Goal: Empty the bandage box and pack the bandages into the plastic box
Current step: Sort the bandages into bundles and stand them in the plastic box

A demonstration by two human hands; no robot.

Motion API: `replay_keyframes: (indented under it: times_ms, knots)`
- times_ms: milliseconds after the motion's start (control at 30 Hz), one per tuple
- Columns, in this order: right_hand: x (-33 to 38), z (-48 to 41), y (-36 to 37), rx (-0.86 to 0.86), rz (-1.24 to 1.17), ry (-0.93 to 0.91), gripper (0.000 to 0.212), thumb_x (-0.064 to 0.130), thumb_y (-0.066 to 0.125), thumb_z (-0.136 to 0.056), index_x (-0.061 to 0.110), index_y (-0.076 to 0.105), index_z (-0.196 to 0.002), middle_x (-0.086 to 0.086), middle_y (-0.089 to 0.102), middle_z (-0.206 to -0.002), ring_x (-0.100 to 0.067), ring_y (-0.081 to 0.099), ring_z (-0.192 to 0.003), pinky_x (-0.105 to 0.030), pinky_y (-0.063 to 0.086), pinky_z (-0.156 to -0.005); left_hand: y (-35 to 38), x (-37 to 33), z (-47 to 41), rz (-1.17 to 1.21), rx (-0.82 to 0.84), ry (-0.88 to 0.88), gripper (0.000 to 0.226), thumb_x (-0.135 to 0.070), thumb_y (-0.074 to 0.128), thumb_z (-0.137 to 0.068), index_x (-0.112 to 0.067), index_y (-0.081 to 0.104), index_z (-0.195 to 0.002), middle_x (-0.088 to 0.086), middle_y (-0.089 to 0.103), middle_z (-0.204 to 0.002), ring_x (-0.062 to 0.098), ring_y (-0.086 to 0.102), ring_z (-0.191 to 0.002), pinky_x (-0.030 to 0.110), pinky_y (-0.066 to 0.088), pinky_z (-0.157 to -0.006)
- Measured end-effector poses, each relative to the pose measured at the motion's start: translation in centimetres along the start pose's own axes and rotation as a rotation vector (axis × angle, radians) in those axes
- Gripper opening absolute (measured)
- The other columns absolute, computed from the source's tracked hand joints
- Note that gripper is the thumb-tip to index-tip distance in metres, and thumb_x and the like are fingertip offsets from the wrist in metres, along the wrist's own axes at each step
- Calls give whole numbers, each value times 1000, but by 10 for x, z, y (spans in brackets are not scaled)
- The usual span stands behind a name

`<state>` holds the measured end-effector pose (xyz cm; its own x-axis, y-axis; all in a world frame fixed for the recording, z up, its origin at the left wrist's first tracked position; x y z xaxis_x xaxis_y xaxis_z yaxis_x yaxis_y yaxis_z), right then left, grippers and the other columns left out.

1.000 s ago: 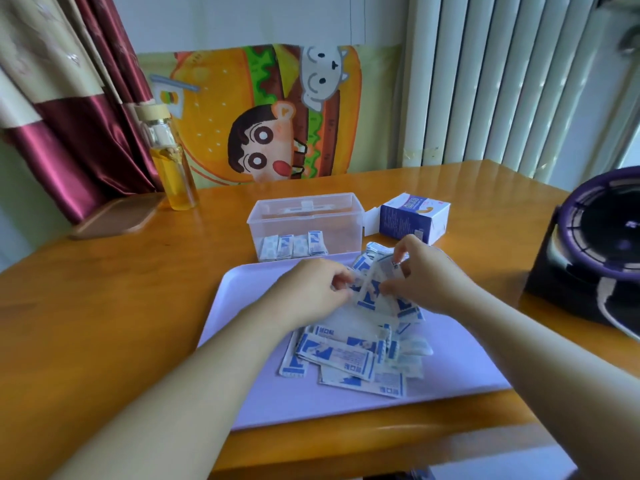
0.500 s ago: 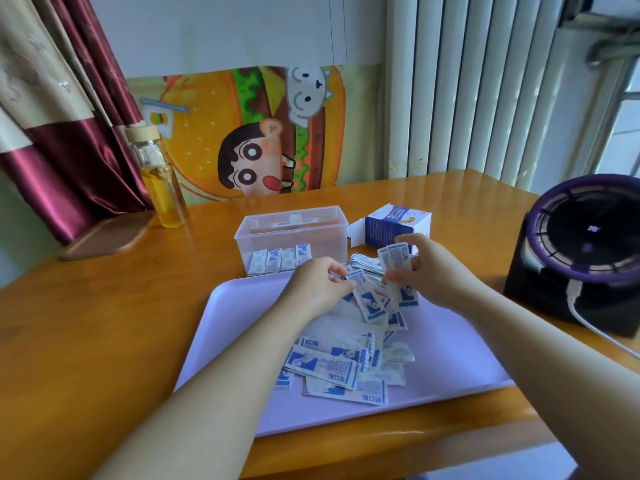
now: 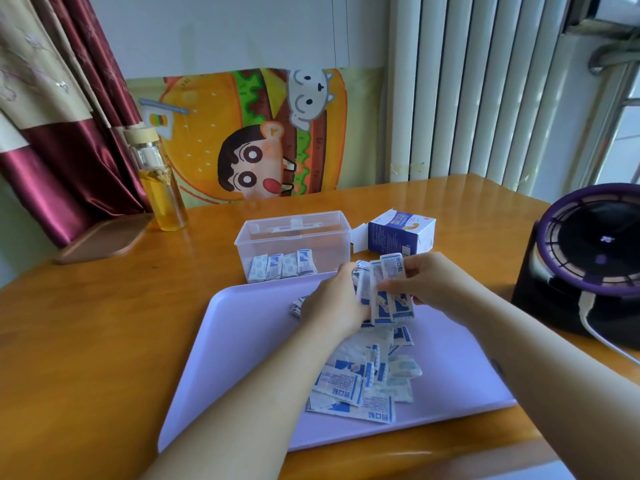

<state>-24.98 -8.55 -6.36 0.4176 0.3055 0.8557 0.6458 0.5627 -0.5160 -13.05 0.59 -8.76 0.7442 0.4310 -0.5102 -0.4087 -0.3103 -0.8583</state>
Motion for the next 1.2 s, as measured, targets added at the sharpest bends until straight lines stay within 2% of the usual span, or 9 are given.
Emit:
replay_keyframes:
  times_ms: [100,267,367,567,667,800,867,1033,1200]
  knots:
    - [-1,1,-4,-29,-50,-12,11,22,74,-80,16,70,-88,4,69,-75,3,55,-48,-14,40,-47,-10,5,-1,261,11,22,45,-25,67,-83,-26,50,-125,-5,65,-97,13,62,-82,27,49,-63]
    - [8,1,-7,34,-276,-8,15,14,75,-76,10,70,-90,-9,74,-89,-24,69,-87,-37,56,-79,-28,11,4,902,189,-87,27,-7,48,-95,-5,56,-120,15,68,-106,24,66,-93,42,53,-89]
    - [28,4,2,114,-238,-78,21,16,75,-76,8,71,-95,-10,74,-91,-28,69,-88,-37,55,-84,-38,4,14,1304,326,-210,31,-8,35,-98,0,56,-118,21,66,-102,28,66,-84,40,53,-76]
    - [68,8,27,37,135,-326,16,27,77,-76,21,64,-69,6,67,-64,-4,59,-53,-18,47,-56,-47,6,29,1419,329,-163,55,-59,31,-92,-17,66,-92,5,61,-72,15,56,-65,30,51,-68]
    - [75,11,39,98,157,-404,16,20,76,-77,8,66,-78,-2,69,-66,-11,64,-54,-22,50,-54,-48,17,35,1478,277,-146,49,-53,42,-89,-10,67,-90,6,54,-71,14,52,-67,33,59,-69]
    - [75,16,44,91,161,-434,44,21,77,-75,13,62,-116,7,68,-90,-9,66,-76,-26,54,-78,-53,33,39,1541,162,-286,26,-30,50,-95,-12,69,-98,0,53,-69,8,45,-54,22,55,-57]
    - [72,24,42,47,243,-459,39,30,75,-76,18,64,-112,13,64,-85,-6,63,-74,-21,51,-71,-57,45,40,1619,85,-360,20,-25,52,-95,-13,66,-102,-1,56,-73,5,40,-45,18,50,-49]
    - [47,55,62,393,888,-401,56,58,70,-70,24,55,-112,10,57,-101,-12,50,-86,-27,43,-72,-71,63,46,1791,-75,-417,19,-21,46,-98,-10,62,-102,-3,51,-68,4,31,-49,14,42,-43]
    - [37,39,61,434,848,-341,42,41,72,-77,18,55,-109,10,48,-86,-9,44,-76,-23,35,-64,-78,64,51,1821,-81,-406,22,-20,45,-98,-9,61,-109,-2,53,-70,4,32,-54,15,44,-46]
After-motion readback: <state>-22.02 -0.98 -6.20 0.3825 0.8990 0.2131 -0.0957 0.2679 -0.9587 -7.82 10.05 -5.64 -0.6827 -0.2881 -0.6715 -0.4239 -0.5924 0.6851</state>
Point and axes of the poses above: each hand's wrist, its own z-axis away from the middle knuckle, its own y-axis out of the palm, x = y × z, the point moved 1 cm from there along -z, towards the middle knuckle
